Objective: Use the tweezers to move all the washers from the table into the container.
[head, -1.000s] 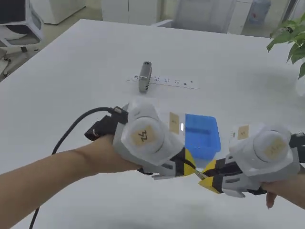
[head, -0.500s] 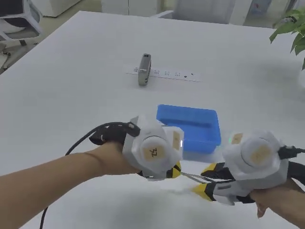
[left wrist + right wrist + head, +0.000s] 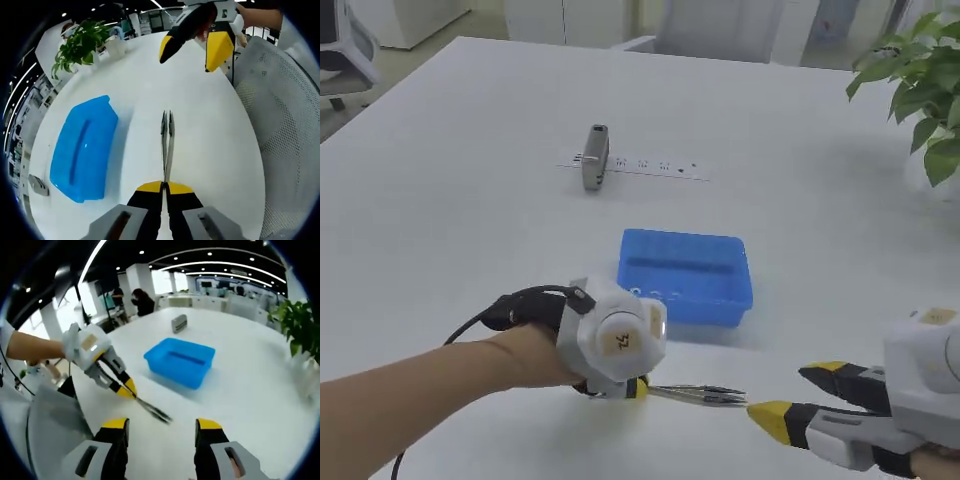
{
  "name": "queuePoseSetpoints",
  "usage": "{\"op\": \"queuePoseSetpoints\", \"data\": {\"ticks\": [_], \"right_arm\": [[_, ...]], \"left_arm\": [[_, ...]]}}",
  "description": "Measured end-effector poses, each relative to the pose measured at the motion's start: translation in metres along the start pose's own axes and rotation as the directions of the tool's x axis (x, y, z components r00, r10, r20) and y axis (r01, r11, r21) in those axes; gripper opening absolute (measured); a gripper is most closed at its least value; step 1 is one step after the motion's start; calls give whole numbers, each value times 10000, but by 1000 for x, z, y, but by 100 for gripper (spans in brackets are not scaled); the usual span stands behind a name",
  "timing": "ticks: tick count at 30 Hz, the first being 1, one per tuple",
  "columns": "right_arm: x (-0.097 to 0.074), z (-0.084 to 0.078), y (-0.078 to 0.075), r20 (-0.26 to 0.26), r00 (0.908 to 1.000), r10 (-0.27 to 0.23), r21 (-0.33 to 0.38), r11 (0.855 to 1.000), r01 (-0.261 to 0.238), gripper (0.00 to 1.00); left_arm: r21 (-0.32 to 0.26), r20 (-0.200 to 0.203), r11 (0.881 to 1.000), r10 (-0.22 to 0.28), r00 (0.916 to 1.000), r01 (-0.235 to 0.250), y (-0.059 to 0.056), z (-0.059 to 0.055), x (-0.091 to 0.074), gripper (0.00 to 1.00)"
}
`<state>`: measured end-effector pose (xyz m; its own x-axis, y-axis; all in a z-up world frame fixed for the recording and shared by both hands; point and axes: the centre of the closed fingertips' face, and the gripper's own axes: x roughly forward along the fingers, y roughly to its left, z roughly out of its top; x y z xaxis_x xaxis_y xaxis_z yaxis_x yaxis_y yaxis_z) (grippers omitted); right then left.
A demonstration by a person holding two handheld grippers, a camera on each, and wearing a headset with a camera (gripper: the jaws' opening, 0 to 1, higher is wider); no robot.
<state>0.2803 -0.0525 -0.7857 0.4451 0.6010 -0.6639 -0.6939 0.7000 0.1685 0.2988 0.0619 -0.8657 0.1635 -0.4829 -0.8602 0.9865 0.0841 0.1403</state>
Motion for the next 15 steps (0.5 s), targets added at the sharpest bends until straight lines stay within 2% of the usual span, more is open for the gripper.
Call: {"op": "queuePoseSetpoints", "data": {"ticks": [2, 3, 5, 6, 7, 8, 9, 10, 11, 12, 13, 14, 15], "right_arm": [[-3, 6, -1, 309, 9994, -124, 151, 9998, 119, 55], [-4, 10, 0, 481, 9987, -145, 238, 9996, 134, 57], [-7, 16, 0, 779, 9965, -294, 421, 9988, 262, 62], [-8, 19, 0, 879, 9952, -428, 485, 9981, 386, 63], [-9, 20, -1, 922, 9944, -524, 500, 9976, 479, 65], [-10, 22, -1, 988, 9926, -711, 522, 9964, 661, 68], [-10, 22, -1, 1010, 9918, -777, 524, 9960, 727, 70], [-11, 23, -1, 1033, 9912, -826, 541, 9955, 774, 71], [-11, 25, 0, 1122, 9897, -889, 588, 9948, 827, 73], [-11, 27, 0, 1220, 9879, -956, 628, 9941, 884, 74], [-11, 29, 0, 1287, 9866, -999, 648, 9936, 921, 75], [-11, 30, 0, 1313, 9860, -1032, 674, 9932, 950, 77], [-11, 31, 0, 1338, 9846, -1127, 661, 9923, 1046, 79]], "left_arm": [[-174, -87, 9997, 183, 9998, -184, 1, -1, -2, 4], [-574, -80, 9980, 244, 9997, -248, 2, -2, -4, 8], [-2075, 215, 9780, 253, 9994, -203, 0, -3, -7, 19], [-2811, 399, 9592, 438, 9982, -309, 0, -3, -9, 27], [-3195, 528, 9465, 652, 9965, -450, 0, -3, -13, 33], [-3997, 890, 9139, 1150, 9894, -703, 1, 1, -21, 39], [-4461, 1022, 8914, 1389, 9850, -794, 1, 2, -25, 42], [-5105, 1190, 8531, 1939, 9738, -1075, 4, 4, -35, 45], [-5363, 1441, 8357, 2287, 9628, -1182, 5, 7, -41, 47], [-5579, 1566, 8212, 2460, 9565, -1199, 4, 8, -48, 48], [-5888, 1580, 7983, 2676, 9505, -1268, 5, 8, -54, 50], [-6347, 1713, 7614, 3052, 9367, -1320, 5, 8, -65, 54], [-6892, 1768, 7117, 3468, 9211, -1357, 7, 7, -76, 59]]}}
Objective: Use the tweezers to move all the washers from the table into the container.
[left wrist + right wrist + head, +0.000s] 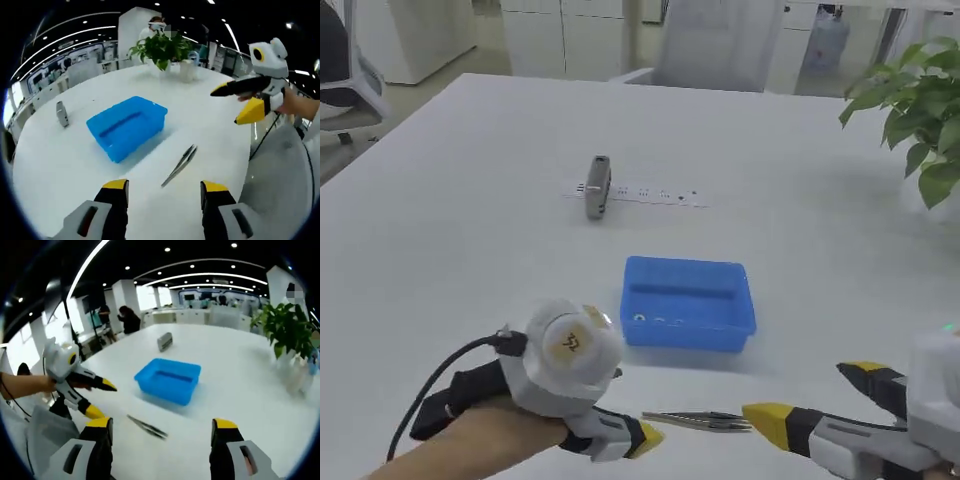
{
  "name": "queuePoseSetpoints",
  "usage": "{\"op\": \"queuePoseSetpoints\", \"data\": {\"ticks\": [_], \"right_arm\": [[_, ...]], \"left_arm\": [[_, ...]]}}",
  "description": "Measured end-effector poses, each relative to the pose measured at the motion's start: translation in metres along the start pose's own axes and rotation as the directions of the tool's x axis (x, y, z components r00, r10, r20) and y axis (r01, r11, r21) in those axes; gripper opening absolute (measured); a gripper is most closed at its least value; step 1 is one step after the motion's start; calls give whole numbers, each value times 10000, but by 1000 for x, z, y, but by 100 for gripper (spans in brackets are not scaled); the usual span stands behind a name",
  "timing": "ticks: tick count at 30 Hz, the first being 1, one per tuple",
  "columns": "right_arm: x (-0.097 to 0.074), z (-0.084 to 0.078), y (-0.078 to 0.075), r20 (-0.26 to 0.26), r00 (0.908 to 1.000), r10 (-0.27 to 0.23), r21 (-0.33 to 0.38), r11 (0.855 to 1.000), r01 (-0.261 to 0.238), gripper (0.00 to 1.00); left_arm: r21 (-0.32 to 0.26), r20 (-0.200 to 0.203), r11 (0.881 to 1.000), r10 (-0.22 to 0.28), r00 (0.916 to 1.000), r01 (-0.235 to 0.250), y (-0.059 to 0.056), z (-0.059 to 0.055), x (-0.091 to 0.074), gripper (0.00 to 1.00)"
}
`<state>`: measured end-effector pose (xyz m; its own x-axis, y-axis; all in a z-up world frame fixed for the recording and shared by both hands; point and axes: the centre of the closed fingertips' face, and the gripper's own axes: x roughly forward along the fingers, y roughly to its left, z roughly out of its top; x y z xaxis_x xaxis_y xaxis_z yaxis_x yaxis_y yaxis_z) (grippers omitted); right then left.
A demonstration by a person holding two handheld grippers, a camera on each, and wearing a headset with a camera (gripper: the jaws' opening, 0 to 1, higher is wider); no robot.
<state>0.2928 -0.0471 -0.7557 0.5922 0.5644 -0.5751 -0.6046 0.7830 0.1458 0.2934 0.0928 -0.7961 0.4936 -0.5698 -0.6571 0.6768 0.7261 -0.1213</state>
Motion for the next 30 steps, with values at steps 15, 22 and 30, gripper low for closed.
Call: {"op": "queuePoseSetpoints", "data": {"ticks": [15, 22, 30], "right_arm": [[-6, -7, -3, 101, 9989, -462, -162, 9988, 464, 89], [-12, -6, -8, 223, 9969, -753, -79, 9971, 755, 97], [-15, -6, -11, 225, 9962, -839, -187, 9963, 844, 99]], "left_arm": [[-2257, 1633, 9314, 3253, 9314, -2857, 43, -1, -90, 98], [-2197, 1452, 9174, 3672, 9187, -3319, 50, -8, -93, 99], [-2206, 1391, 9209, 3558, 9241, -3214, 45, -10, -91, 99]]}}
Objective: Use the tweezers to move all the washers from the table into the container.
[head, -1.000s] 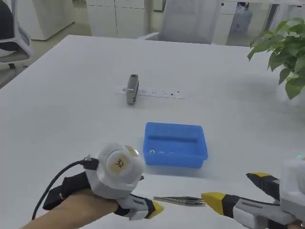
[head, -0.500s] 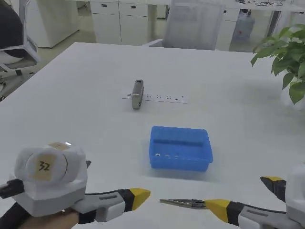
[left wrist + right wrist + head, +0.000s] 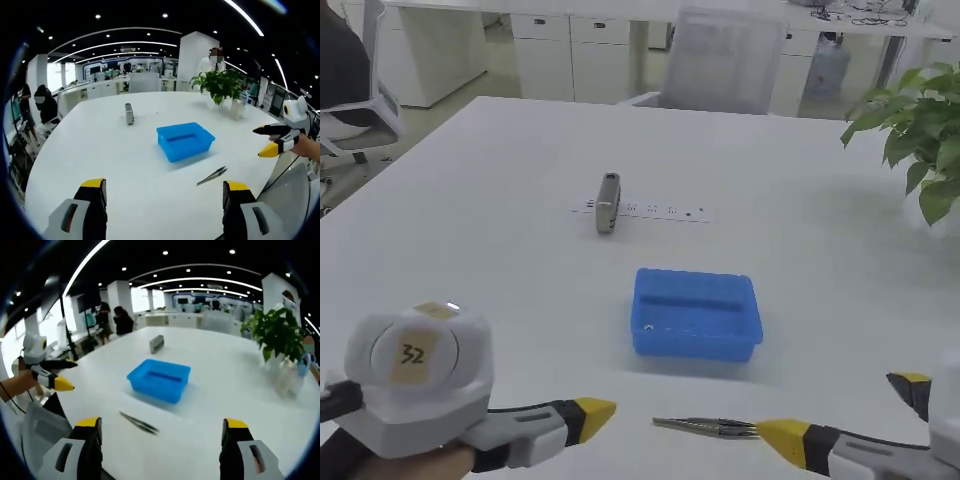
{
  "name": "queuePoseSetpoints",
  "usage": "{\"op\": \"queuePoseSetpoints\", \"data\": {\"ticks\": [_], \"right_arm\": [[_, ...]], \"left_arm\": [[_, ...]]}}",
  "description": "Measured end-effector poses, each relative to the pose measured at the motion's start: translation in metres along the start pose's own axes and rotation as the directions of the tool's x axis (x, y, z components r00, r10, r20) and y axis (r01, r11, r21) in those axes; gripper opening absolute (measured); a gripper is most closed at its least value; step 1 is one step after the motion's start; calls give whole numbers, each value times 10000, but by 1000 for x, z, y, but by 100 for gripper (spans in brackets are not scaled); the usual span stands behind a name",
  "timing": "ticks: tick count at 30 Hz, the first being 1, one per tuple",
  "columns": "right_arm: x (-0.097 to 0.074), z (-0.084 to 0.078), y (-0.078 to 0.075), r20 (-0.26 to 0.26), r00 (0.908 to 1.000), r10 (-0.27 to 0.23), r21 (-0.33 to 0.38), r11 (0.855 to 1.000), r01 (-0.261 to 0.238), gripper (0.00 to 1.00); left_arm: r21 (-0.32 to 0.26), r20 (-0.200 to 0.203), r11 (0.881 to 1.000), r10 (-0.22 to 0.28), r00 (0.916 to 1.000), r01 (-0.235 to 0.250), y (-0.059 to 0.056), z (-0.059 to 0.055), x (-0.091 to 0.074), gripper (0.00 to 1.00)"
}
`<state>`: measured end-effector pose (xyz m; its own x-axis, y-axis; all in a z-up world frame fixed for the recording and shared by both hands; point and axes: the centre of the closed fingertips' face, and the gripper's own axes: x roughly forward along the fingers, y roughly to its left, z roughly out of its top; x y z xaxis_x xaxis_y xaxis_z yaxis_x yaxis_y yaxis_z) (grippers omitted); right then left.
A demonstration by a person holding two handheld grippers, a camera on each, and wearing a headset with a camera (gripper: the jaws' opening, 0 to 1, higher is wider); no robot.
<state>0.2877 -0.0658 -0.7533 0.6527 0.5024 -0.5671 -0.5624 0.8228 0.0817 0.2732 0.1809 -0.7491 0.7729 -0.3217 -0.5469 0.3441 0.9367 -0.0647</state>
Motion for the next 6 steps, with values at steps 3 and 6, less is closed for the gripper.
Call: {"op": "queuePoseSetpoints", "data": {"ticks": [3, 6], "right_arm": [[0, 0, -1, -10, 10000, -16, 4, 10000, 16, 99], [0, 1, -2, 20, 10000, -59, -76, 10000, 60, 99]], "left_arm": [[78, -73, 10000, -16, 10000, 16, -2, -1, 0, 99], [57, -78, 10000, -53, 10000, 53, -4, -2, 0, 99]]}}
